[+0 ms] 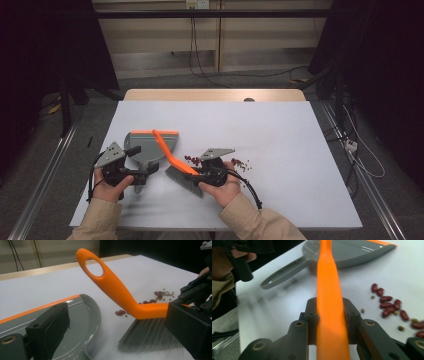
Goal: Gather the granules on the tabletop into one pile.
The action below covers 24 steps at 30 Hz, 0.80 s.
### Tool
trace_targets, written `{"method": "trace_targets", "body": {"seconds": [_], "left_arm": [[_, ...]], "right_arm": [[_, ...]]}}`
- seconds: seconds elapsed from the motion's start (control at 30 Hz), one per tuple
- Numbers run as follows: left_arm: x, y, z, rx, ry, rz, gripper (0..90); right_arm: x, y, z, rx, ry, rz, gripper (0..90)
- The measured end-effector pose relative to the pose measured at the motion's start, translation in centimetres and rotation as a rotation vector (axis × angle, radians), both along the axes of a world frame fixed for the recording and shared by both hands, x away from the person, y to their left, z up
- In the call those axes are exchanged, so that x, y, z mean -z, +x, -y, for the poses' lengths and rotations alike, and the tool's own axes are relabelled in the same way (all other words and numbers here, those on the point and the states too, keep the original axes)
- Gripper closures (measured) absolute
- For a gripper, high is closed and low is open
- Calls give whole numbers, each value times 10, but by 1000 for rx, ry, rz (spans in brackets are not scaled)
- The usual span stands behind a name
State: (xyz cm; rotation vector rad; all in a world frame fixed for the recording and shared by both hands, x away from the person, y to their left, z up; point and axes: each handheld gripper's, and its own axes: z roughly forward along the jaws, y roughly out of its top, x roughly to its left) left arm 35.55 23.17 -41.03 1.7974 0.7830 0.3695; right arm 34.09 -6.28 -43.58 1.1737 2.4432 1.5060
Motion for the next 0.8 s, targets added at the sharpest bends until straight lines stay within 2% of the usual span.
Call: {"method": "trace_targets", "body": {"seconds": [0.2, 0.8], "left_arm": [[0, -1, 1, -1, -2, 2, 57], [1, -1, 3, 6, 10, 0, 57]], "right_arm": [[3, 2, 10, 38, 4, -5, 709], [5, 0, 23, 67, 1, 9, 707]]}}
